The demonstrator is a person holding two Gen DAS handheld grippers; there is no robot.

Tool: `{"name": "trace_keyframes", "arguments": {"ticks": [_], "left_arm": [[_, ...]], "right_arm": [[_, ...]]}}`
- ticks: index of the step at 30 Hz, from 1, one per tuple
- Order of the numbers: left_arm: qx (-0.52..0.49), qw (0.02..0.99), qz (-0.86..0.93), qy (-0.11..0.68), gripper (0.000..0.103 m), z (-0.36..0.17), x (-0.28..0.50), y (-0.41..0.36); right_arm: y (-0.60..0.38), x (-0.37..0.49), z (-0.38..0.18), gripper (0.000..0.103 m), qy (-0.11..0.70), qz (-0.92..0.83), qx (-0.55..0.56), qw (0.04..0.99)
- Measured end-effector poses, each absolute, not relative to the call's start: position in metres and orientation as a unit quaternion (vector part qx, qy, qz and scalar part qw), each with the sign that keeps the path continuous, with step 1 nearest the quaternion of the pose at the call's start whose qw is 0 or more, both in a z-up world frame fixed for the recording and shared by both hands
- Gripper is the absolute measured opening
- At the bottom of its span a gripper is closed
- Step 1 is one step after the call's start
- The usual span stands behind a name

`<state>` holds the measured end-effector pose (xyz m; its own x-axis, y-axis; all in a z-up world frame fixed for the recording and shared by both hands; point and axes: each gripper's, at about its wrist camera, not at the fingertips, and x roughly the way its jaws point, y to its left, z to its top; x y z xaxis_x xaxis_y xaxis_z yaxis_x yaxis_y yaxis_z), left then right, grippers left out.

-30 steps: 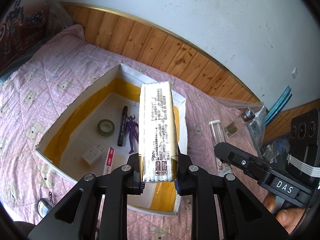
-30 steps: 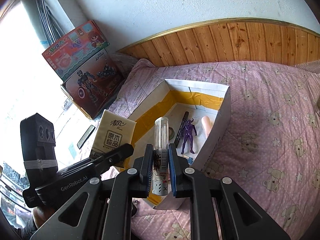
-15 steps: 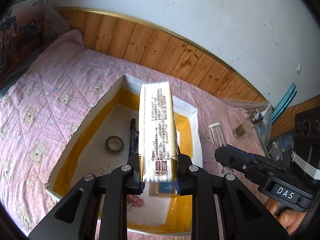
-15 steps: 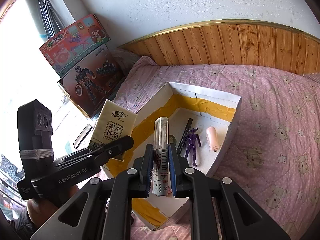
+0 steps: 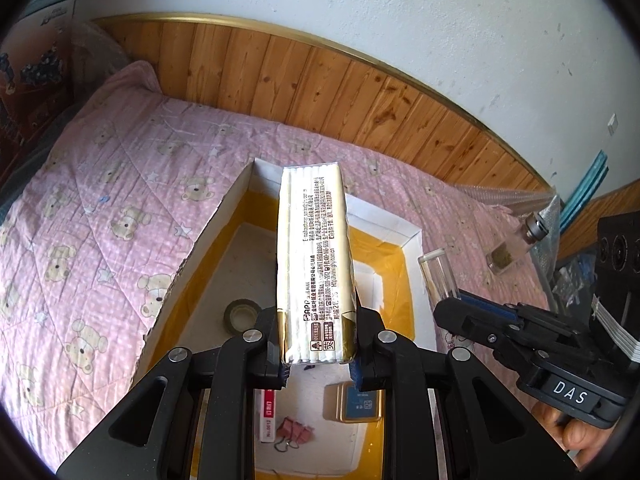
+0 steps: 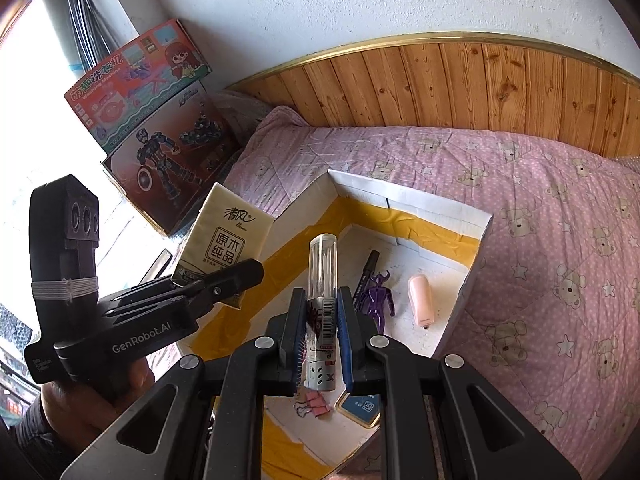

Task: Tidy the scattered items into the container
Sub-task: 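Lift the tissue pack and glass tube and carry them over the box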

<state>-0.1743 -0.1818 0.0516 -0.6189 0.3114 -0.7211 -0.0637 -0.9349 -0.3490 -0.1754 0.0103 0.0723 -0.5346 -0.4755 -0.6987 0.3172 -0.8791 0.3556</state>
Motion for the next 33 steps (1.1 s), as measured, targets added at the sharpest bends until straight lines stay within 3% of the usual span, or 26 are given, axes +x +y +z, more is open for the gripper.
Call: {"name": "trace_keyframes", "arguments": {"ticks": [33], "left_arm": [[-0.553,0.076,0.829,-0.044,0.023,-0.034,-0.274,-0.155]], "right_arm": [[-0.007,-0.262,0.017,0.016,-0.053,-0.838,0.505,0.201]]}}
